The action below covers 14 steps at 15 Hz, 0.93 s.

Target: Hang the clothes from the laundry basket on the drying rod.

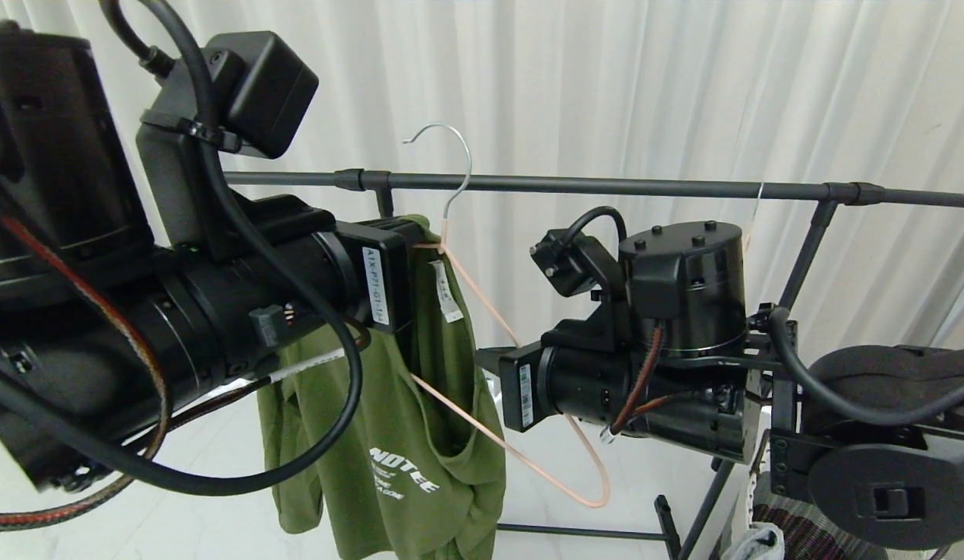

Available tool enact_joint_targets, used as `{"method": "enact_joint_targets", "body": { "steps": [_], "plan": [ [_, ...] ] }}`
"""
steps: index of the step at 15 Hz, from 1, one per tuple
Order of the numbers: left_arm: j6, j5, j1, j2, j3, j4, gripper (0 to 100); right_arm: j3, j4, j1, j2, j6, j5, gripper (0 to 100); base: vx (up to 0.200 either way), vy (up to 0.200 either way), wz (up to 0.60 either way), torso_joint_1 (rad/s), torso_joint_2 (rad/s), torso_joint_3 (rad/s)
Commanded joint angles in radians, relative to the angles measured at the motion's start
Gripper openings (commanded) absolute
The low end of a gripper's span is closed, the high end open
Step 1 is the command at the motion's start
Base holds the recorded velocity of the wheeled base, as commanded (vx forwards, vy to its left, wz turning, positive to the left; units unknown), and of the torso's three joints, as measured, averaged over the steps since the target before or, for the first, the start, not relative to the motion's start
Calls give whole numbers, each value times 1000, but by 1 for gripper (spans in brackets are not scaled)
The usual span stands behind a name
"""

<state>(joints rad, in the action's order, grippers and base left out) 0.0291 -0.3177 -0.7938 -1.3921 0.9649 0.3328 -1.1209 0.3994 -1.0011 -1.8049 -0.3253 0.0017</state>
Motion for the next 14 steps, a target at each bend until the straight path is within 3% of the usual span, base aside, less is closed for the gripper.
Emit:
{"method": "enact_joint_targets", "body": {
  "steps": [1,8,9,14],
  "plan": [
    [0,-1,8,22,-26,0,0,0,4,22,6,12,0,0,0,0,0,0,0,0],
    [6,0,10,62,-115,5,0,1,26,36,48,71,-2,0,0,0,0,0,0,0],
    [8,0,8,70,-129,5,100,4,44,36,55,74,-2,0,0,0,0,0,0,0],
    [28,2,7,87,-143,5,100,9,56,35,96,104,-5,0,0,0,0,0,0,0]
  ]
}}
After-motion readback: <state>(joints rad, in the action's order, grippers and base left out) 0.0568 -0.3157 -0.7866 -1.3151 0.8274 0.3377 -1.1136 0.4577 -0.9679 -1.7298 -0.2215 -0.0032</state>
